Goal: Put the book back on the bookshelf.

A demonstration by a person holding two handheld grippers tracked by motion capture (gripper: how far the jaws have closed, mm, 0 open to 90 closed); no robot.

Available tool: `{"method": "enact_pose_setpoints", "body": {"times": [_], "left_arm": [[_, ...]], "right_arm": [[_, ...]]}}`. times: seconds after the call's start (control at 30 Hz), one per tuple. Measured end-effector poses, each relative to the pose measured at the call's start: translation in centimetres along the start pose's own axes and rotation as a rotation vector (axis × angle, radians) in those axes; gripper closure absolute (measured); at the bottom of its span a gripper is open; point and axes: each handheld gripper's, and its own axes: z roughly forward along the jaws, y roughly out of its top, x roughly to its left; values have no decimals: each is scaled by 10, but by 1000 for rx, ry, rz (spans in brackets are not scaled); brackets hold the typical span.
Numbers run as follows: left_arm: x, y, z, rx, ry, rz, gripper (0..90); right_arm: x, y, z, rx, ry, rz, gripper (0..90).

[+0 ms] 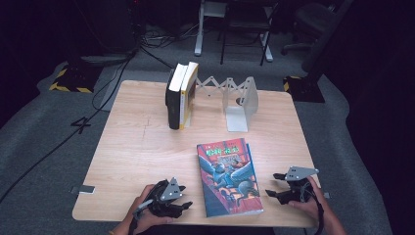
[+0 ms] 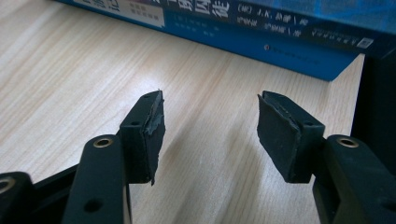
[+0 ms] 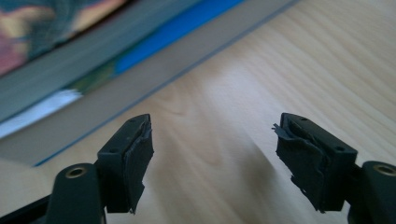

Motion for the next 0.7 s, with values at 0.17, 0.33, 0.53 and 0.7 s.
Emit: {"method": "enact_pose_setpoints", "body": {"times": [0.17, 0.33, 0.53, 0.7], "left_arm": [[1, -2, 4, 28, -6, 0, 390], [4, -5, 5, 15, -22, -1, 357], [8, -4, 7, 14, -3, -12, 335], [9, -3, 8, 15, 1, -25, 302]], "right_arm": [[15, 6, 1, 34, 29, -82, 292], [20, 11, -2, 20, 69, -107, 304], [21, 18, -4, 1, 17, -62, 329], [20, 29, -11, -73, 23, -12, 348]]}}
